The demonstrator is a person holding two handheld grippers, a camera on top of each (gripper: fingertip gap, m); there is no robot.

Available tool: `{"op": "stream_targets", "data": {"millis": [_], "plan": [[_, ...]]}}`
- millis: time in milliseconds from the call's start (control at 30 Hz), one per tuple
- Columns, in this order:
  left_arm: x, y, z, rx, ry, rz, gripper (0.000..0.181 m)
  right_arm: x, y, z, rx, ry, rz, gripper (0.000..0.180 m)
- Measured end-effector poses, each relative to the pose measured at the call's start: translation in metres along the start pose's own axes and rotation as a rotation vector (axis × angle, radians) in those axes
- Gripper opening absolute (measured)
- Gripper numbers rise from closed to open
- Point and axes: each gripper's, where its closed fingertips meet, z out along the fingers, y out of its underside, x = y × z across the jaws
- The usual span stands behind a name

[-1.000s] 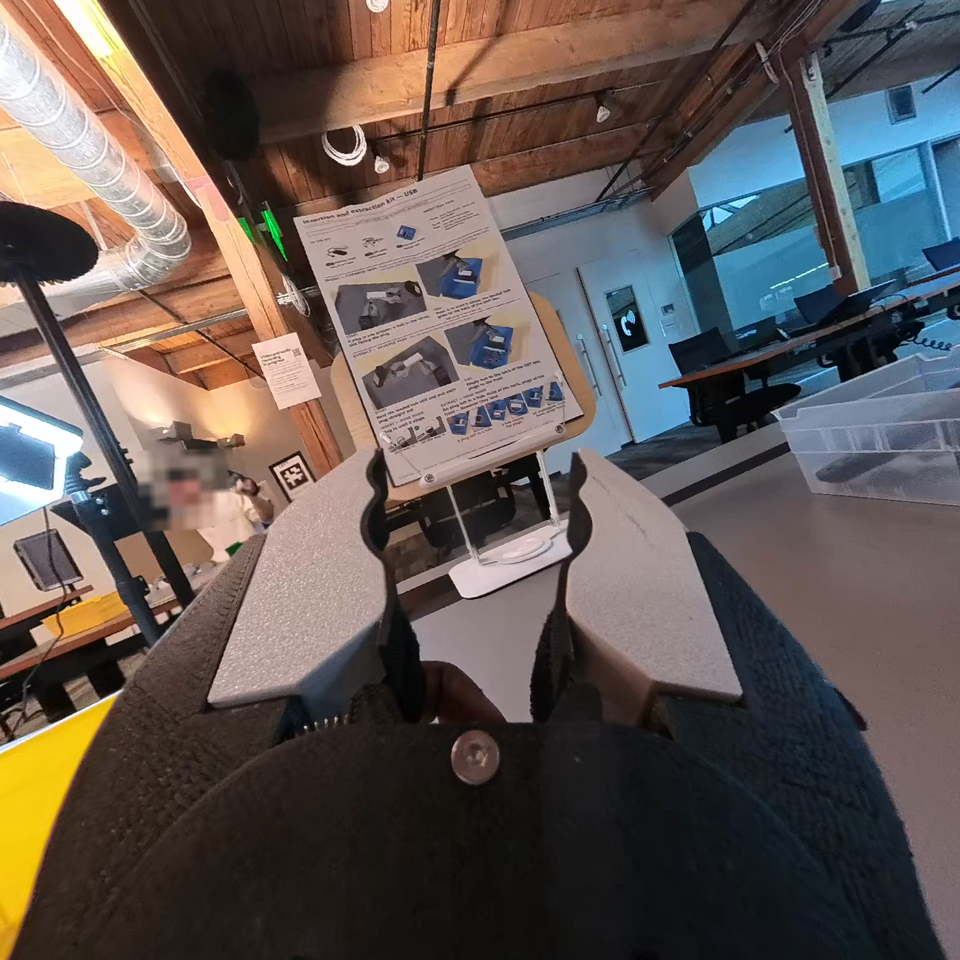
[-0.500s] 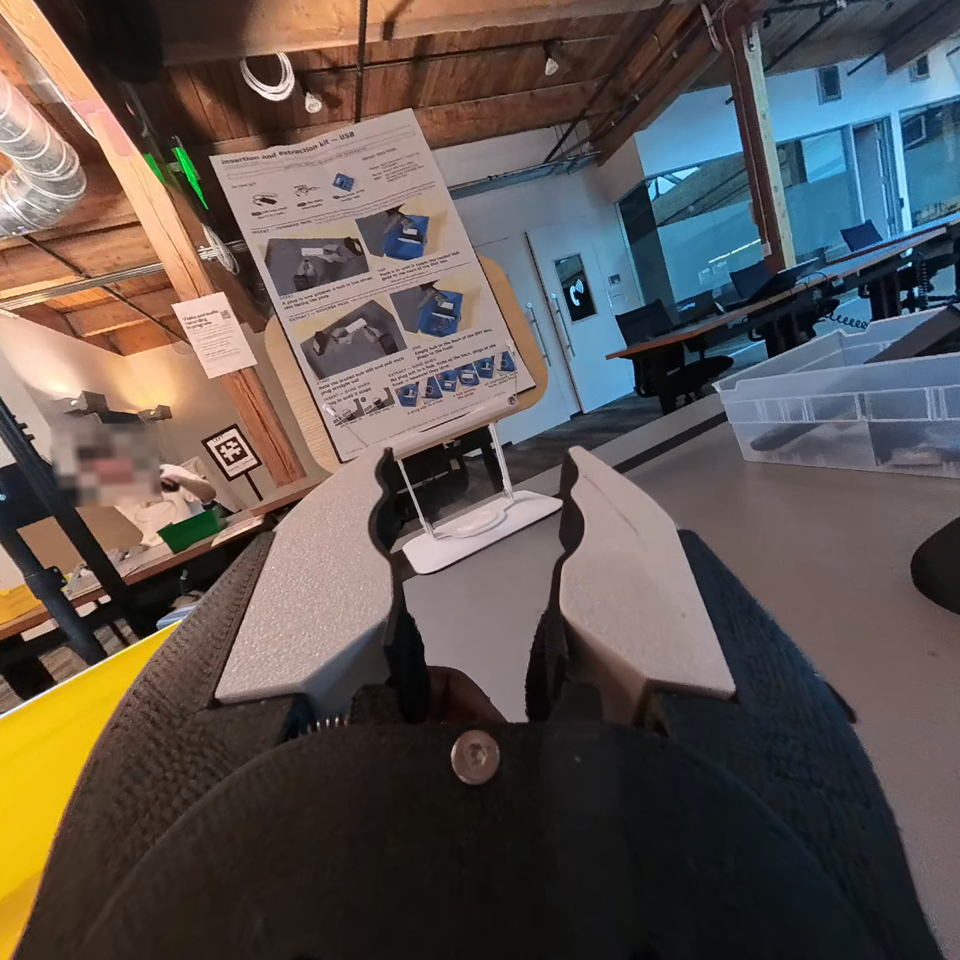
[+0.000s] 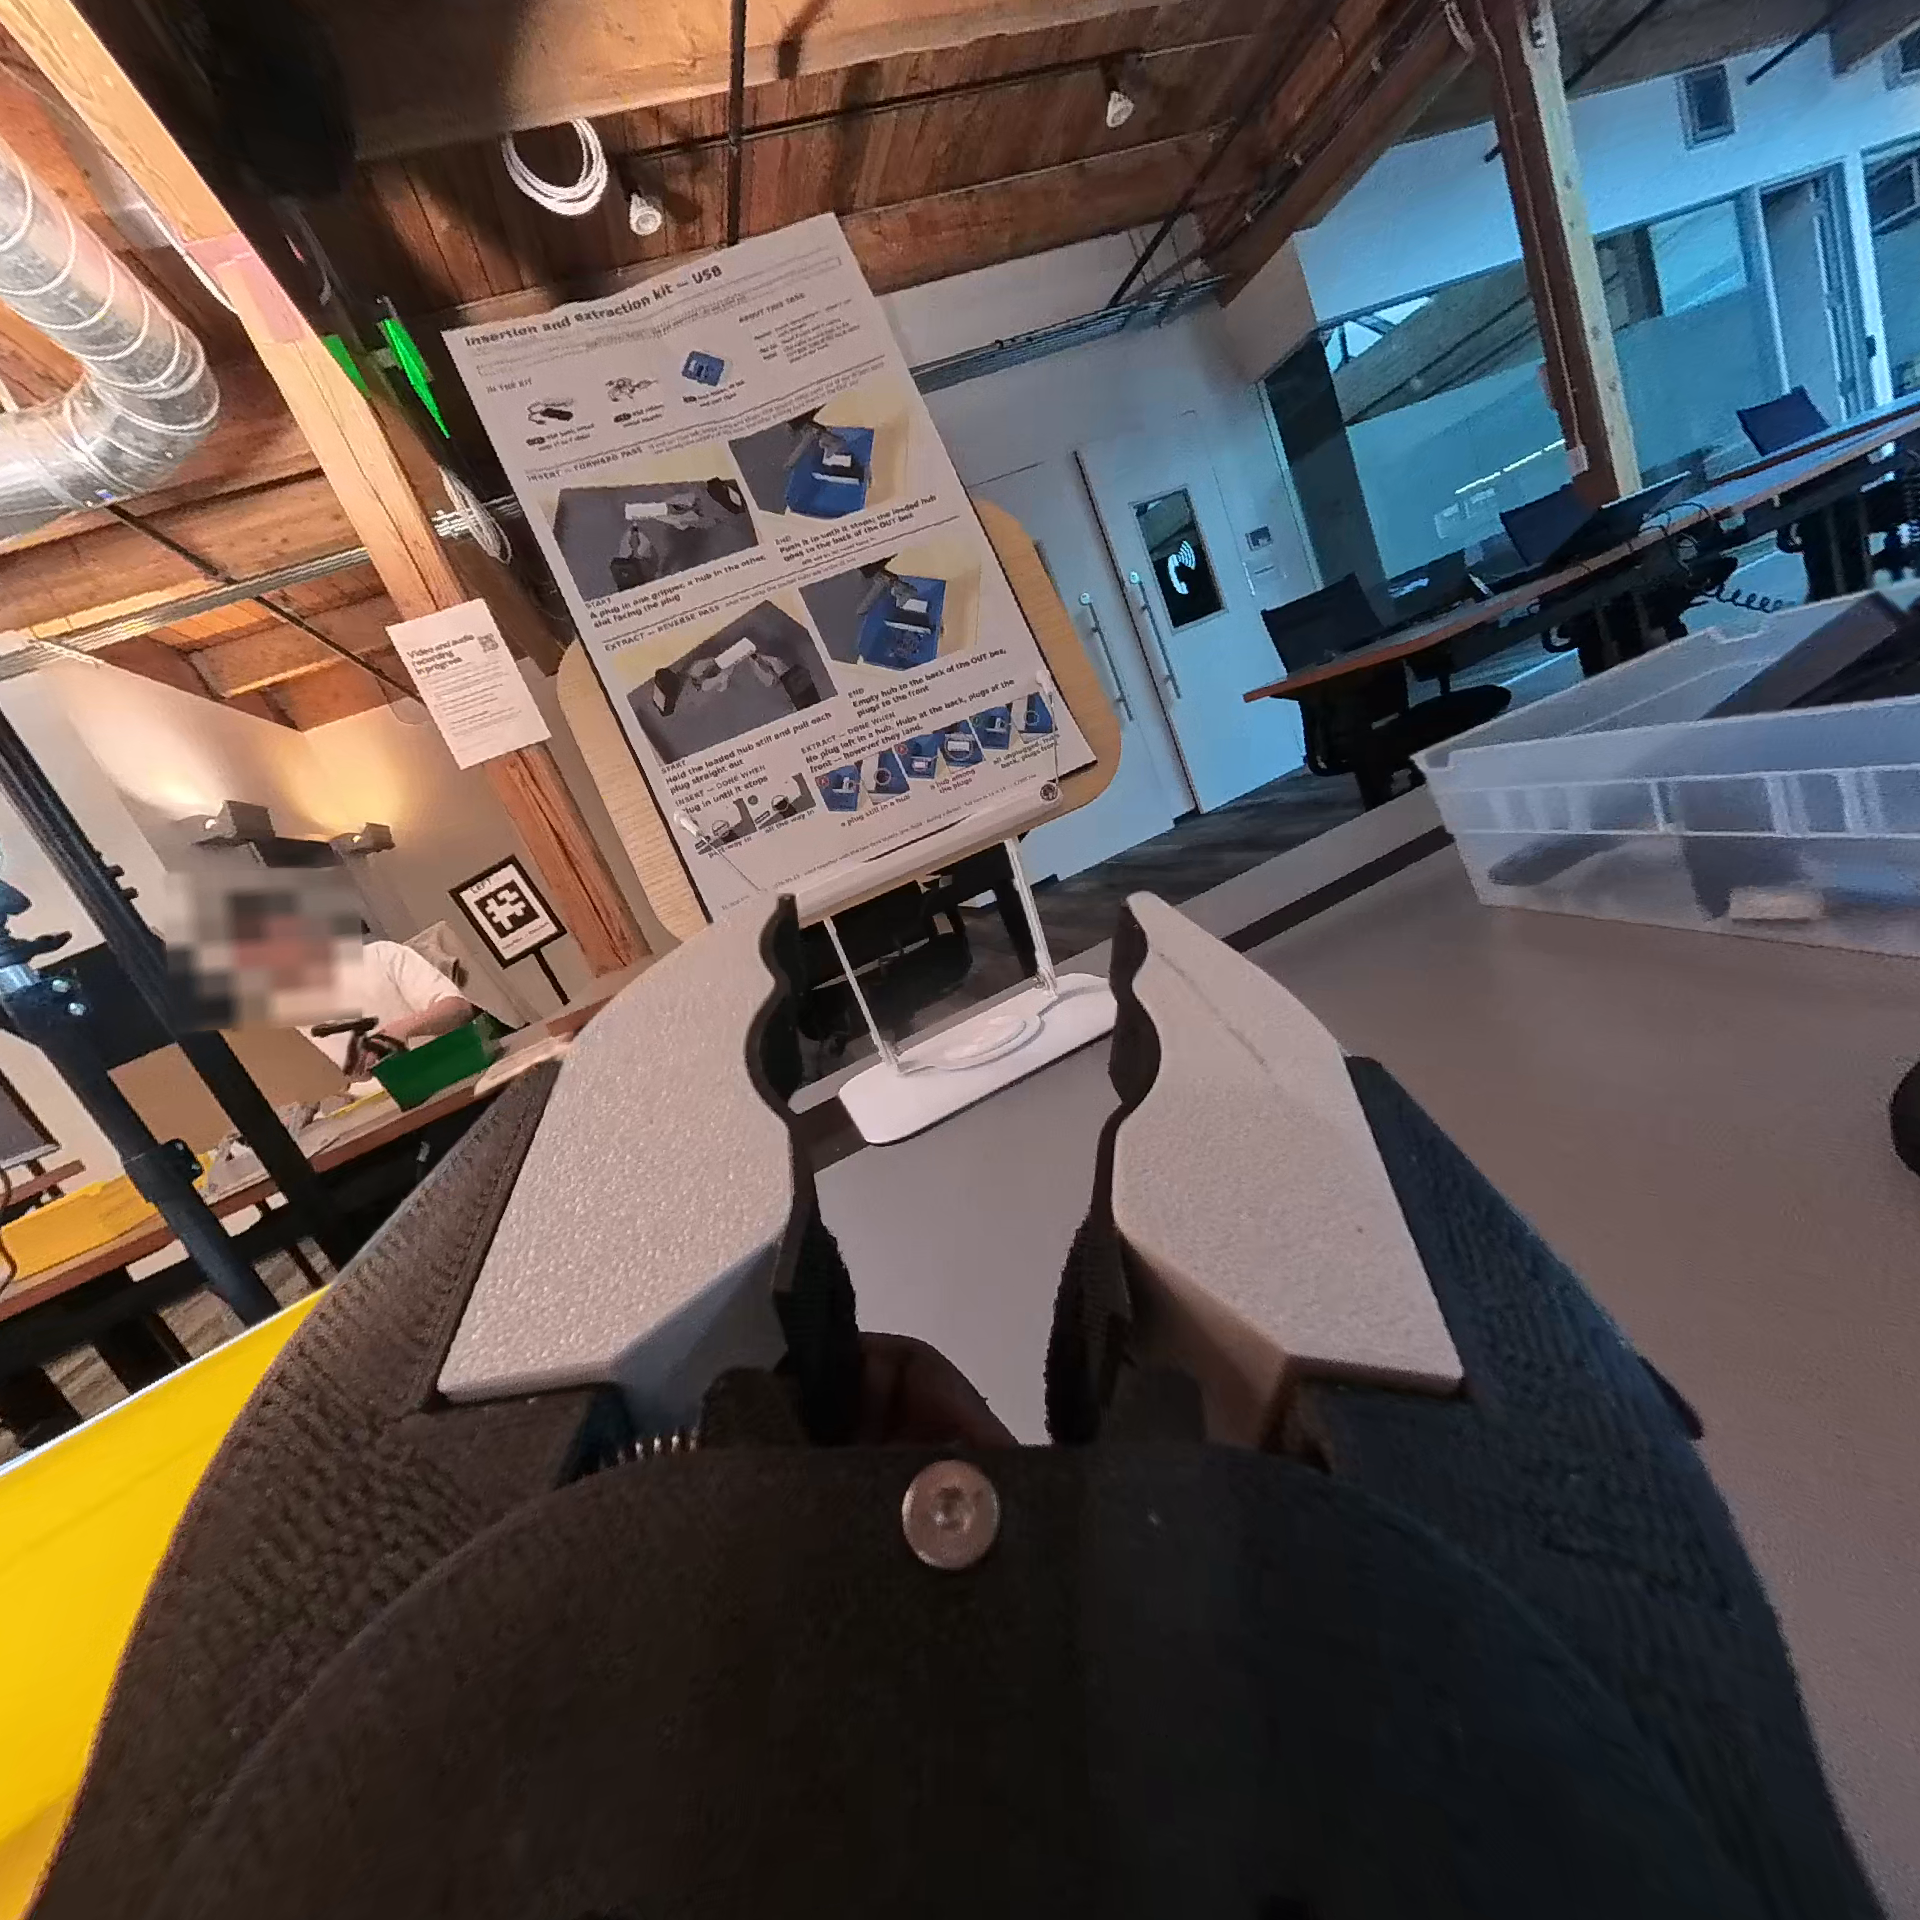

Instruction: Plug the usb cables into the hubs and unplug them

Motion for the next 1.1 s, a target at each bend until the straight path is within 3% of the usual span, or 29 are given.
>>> {"op": "stream_targets", "data": {"millis": [300,733,967,1100], "plan": [[-0.001,0.001,0.0,-0.009,-0.005,0.012,0.057,-0.032,-0.061,0.039,0.041,-0.051,-0.04,0.025],[-0.011,-0.003,-0.001,-0.033,-0.004,0.009,0.057,-0.124,-0.136,0.046,0.16,-0.224,-0.097,0.027],[-0.056,-0.033,-0.023,-0.057,0.003,0.003,0.063,-0.168,-0.164,0.045,0.209,-0.297,-0.206,0.037],[-0.118,-0.028,-0.055,-0.162,-0.126,0.093,0.067,-0.185,-0.176,0.044,0.204,-0.299,-0.271,0.04]]}}
